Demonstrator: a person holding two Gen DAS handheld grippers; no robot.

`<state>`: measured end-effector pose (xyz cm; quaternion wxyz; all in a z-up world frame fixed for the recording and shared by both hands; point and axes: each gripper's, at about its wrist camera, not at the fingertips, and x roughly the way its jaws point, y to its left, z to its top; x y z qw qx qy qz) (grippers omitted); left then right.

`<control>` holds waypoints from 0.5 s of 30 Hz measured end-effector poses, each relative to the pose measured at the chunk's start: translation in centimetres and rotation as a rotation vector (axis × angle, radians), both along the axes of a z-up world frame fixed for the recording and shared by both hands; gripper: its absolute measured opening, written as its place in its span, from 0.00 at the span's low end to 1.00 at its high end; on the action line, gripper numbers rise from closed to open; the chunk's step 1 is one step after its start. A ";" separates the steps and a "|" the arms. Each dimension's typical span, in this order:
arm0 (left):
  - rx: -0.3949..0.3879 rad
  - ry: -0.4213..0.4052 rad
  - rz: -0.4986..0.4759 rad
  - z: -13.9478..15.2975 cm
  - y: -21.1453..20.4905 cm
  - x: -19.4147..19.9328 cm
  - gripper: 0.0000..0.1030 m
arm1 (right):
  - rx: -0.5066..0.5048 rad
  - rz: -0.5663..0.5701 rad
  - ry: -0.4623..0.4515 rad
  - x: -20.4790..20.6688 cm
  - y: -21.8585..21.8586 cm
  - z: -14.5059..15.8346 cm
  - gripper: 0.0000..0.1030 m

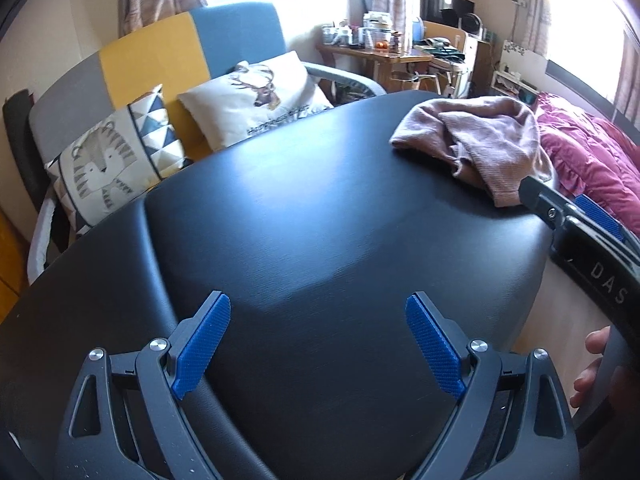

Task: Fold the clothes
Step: 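Move both grippers toward the pink knit sweater on the table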

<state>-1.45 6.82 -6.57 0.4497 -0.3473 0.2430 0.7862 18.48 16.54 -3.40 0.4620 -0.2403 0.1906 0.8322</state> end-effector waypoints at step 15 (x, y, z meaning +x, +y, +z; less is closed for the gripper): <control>0.056 0.014 -0.075 1.1 3.0 2.5 0.90 | 0.010 -0.083 0.022 2.5 2.2 -0.3 0.81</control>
